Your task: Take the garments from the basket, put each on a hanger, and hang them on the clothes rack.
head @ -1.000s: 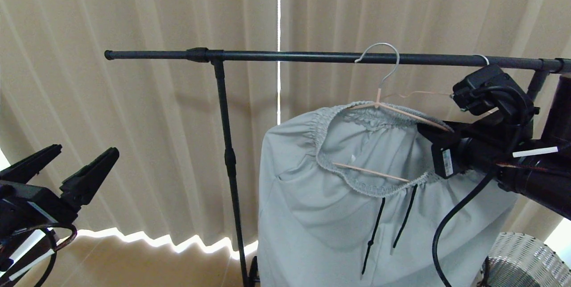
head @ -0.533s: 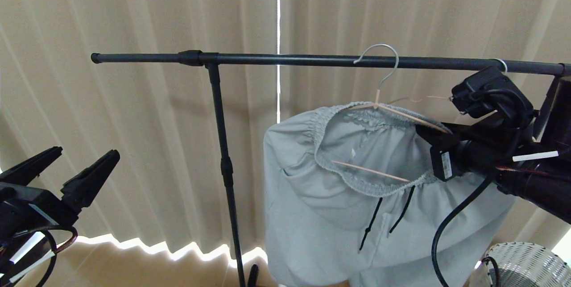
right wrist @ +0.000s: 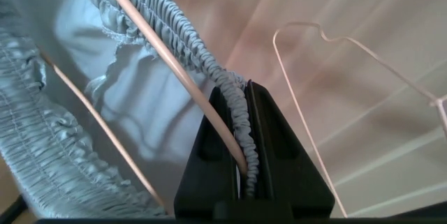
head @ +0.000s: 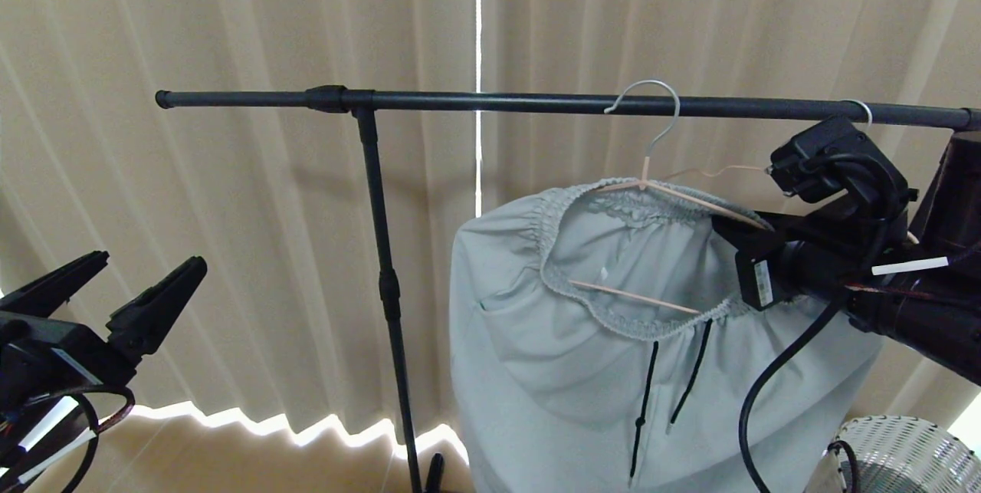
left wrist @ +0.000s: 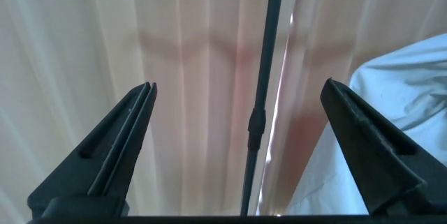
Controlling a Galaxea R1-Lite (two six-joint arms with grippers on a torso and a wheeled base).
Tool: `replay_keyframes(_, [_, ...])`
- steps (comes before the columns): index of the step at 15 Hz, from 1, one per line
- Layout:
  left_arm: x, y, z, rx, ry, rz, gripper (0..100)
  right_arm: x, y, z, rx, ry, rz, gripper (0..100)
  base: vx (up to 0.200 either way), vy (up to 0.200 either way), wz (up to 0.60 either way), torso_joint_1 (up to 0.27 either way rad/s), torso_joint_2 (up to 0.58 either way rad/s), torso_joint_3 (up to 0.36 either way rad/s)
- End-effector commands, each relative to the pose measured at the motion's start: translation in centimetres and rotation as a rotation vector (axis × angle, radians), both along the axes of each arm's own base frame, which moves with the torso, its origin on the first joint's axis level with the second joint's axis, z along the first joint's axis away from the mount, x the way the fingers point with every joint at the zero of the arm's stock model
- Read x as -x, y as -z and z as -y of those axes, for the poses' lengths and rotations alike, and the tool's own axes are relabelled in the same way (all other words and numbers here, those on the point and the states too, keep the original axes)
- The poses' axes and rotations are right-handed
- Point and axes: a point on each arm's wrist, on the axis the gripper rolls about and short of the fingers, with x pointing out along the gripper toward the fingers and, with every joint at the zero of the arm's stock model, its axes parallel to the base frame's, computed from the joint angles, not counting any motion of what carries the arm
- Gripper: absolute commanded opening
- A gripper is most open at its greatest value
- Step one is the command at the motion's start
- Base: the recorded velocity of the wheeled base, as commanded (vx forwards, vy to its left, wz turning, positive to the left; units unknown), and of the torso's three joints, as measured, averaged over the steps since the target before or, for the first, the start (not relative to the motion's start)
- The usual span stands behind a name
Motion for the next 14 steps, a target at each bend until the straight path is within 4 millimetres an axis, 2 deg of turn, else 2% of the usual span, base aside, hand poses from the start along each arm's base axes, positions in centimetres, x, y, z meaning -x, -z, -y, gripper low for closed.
replay_keyframes(1, [-0.1, 0.1, 0.0, 0.000, 0.000, -0.006, 100, -0.8, 0.0, -0.1, 0.002, 0.009, -0.002, 0, 0.000, 0.000, 0.00, 0.000, 0.00, 0.000])
replay_keyframes(5, [0.1, 0.0, 0.0, 0.001, 0.000, 0.000, 100, -3.2, -0.9, 0.1, -0.014, 0.065, 0.019, 0, 0.000, 0.000, 0.00, 0.000, 0.00, 0.000])
replay_keyframes(7, [0.1, 0.0, 0.0, 0.001, 0.000, 0.002, 100, -4.4, -1.2, 0.7, -0.007, 0.153, 0.031, 0, 0.000, 0.000, 0.00, 0.000, 0.00, 0.000])
replay_keyframes(14, [0.1, 0.1, 0.2, 0.000, 0.017, -0.001, 100, -6.2, -0.9, 1.5, 0.021, 0.297, 0.015, 0, 0.000, 0.000, 0.00, 0.000, 0.00, 0.000])
